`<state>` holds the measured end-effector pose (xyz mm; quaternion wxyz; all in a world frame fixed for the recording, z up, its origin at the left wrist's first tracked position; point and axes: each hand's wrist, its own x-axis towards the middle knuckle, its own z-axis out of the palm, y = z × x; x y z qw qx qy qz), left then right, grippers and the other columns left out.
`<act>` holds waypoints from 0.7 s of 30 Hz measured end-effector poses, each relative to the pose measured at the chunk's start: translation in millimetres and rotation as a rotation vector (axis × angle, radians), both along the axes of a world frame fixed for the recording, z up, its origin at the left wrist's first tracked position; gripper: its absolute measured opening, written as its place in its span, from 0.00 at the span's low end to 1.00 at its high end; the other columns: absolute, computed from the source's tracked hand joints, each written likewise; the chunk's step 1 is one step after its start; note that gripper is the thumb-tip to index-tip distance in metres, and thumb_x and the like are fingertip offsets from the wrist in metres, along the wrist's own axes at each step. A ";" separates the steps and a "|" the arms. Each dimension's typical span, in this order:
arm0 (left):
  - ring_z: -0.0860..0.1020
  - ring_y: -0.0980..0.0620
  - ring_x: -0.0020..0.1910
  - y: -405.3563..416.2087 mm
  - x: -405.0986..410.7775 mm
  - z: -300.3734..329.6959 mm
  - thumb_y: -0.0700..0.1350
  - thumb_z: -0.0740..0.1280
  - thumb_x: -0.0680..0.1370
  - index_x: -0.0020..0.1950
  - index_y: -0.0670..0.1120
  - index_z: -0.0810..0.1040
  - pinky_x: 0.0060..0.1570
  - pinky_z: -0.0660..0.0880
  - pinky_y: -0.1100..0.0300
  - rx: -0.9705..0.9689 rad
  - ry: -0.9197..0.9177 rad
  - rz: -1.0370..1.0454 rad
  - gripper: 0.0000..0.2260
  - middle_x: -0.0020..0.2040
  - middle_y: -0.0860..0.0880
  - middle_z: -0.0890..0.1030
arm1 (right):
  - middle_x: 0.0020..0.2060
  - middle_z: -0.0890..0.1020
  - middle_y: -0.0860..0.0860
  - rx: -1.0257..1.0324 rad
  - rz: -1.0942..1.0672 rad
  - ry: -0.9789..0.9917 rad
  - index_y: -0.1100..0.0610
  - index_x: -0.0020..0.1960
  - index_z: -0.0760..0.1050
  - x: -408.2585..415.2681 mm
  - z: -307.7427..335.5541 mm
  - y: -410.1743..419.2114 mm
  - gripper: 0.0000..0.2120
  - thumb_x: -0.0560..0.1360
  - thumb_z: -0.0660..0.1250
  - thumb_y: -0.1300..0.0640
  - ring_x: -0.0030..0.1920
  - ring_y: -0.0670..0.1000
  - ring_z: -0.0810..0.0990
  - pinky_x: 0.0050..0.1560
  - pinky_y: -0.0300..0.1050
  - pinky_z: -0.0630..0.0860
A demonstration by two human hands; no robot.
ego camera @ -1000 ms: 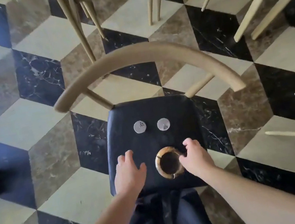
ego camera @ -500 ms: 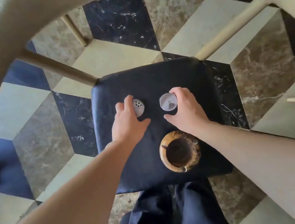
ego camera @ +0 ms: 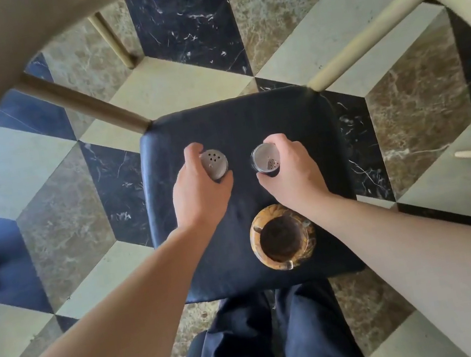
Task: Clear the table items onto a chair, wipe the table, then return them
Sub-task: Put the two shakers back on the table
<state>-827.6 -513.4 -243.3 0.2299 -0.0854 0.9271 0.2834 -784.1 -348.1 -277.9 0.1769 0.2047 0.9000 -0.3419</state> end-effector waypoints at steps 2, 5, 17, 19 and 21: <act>0.77 0.52 0.50 5.2 4.0 29.8 0.52 0.74 0.72 0.67 0.55 0.63 0.48 0.77 0.54 0.074 0.031 0.064 0.28 0.56 0.53 0.79 | 0.58 0.75 0.47 -0.028 -0.050 0.007 0.43 0.64 0.66 4.7 23.3 -1.6 0.30 0.69 0.78 0.48 0.51 0.47 0.74 0.47 0.37 0.77; 0.78 0.50 0.48 3.5 15.1 94.1 0.51 0.74 0.72 0.59 0.55 0.66 0.46 0.76 0.54 0.134 0.058 0.102 0.22 0.50 0.55 0.79 | 0.55 0.76 0.46 -0.082 -0.086 0.048 0.42 0.63 0.67 17.0 80.8 -0.4 0.28 0.68 0.78 0.49 0.49 0.44 0.73 0.47 0.36 0.75; 0.70 0.70 0.52 -39.2 86.7 314.5 0.41 0.74 0.72 0.66 0.55 0.72 0.51 0.72 0.71 0.283 0.277 0.117 0.25 0.58 0.54 0.73 | 0.57 0.77 0.48 -0.115 -0.165 0.229 0.50 0.64 0.69 95.5 316.1 -15.1 0.30 0.66 0.78 0.57 0.54 0.43 0.74 0.52 0.28 0.70; 0.69 0.71 0.51 -41.8 91.3 331.3 0.40 0.74 0.72 0.66 0.53 0.72 0.49 0.67 0.78 0.283 0.271 0.073 0.25 0.58 0.55 0.73 | 0.56 0.76 0.49 -0.093 -0.135 0.246 0.49 0.62 0.68 103.9 335.7 -16.9 0.30 0.66 0.78 0.57 0.54 0.46 0.76 0.51 0.38 0.76; 0.68 0.66 0.52 -45.3 99.6 339.4 0.39 0.73 0.71 0.65 0.53 0.71 0.48 0.63 0.82 0.278 0.244 0.008 0.25 0.58 0.55 0.72 | 0.55 0.76 0.49 -0.066 -0.110 0.229 0.48 0.61 0.67 115.8 345.6 -18.5 0.29 0.66 0.78 0.57 0.53 0.49 0.77 0.49 0.43 0.78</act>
